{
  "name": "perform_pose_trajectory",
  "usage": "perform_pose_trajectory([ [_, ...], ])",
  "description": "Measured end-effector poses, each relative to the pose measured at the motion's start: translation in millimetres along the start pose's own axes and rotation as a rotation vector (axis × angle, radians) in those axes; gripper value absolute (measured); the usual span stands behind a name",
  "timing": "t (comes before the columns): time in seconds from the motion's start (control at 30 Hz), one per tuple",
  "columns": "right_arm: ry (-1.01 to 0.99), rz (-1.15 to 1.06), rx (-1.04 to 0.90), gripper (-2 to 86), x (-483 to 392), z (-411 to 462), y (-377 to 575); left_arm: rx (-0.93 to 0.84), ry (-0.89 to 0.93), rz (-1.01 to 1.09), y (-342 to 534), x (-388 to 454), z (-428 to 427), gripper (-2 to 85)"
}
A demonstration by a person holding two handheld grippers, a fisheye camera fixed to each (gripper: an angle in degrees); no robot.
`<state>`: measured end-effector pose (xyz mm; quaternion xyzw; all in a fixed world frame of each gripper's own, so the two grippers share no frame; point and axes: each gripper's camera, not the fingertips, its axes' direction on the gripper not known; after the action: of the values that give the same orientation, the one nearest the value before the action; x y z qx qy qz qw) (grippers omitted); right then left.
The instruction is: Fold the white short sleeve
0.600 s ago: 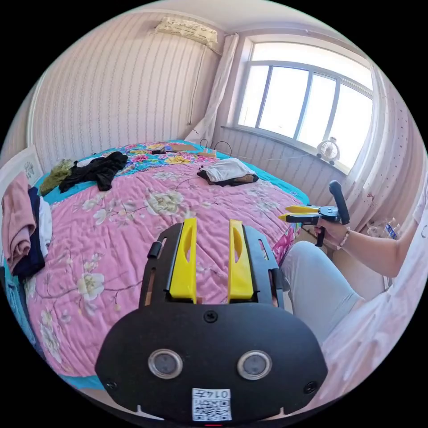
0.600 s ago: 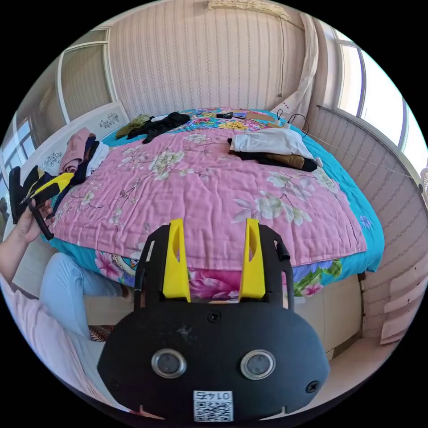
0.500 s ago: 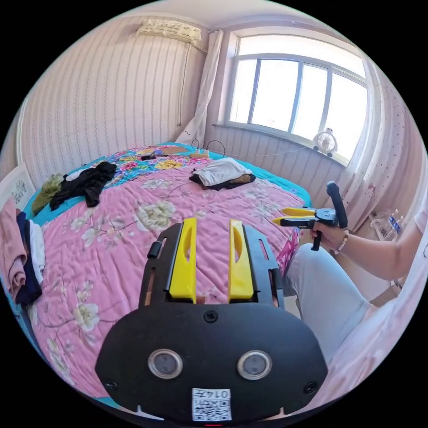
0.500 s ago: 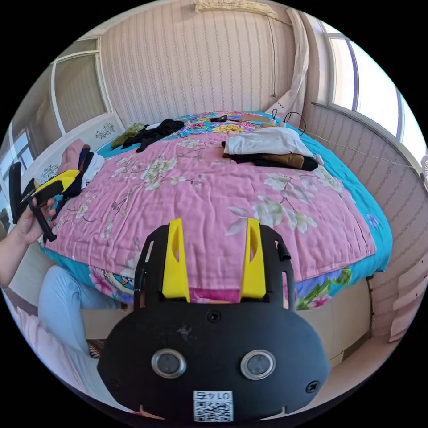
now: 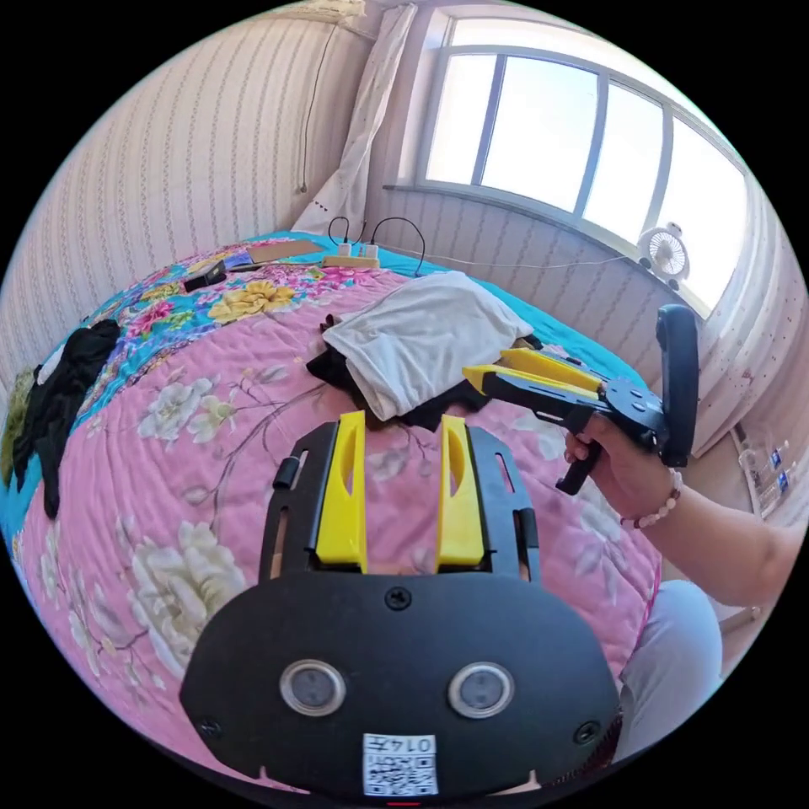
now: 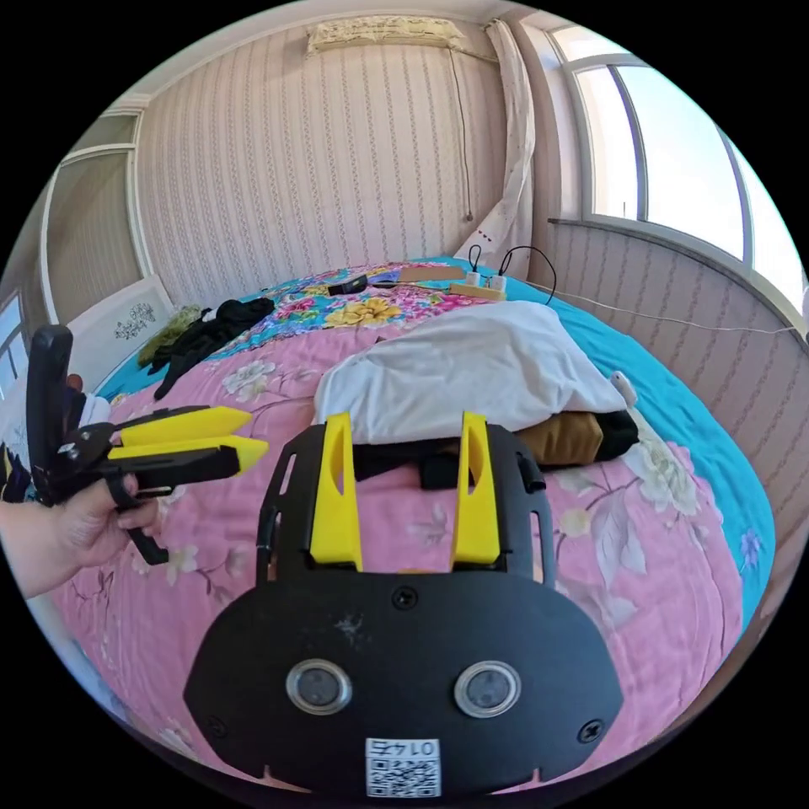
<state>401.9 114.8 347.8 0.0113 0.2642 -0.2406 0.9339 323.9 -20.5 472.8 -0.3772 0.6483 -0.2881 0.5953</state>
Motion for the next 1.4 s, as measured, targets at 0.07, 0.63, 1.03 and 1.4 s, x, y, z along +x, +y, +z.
perform_pose_trajectory([
  [0.07, -0.014, 0.000, -0.062, 16.7, 9, 37, -20, -0.017, 0.035, -0.053, -20, -11, 46, 10.5],
  [0.63, -0.277, -0.220, -0.117, 3.0, -48, -117, 51, -0.024, 0.336, 0.093, 76, 35, -127, -0.8],
  [1.03, -0.308, -0.535, -0.514, 4.7, -206, -203, 176, -0.196, 0.073, -0.197, 367, 87, -300, -0.8],
  [1.4, -0.160, -0.618, -0.504, 7.1, -221, -137, 105, -0.066, 0.076, -0.460, 368, 16, -338, 1.5],
])
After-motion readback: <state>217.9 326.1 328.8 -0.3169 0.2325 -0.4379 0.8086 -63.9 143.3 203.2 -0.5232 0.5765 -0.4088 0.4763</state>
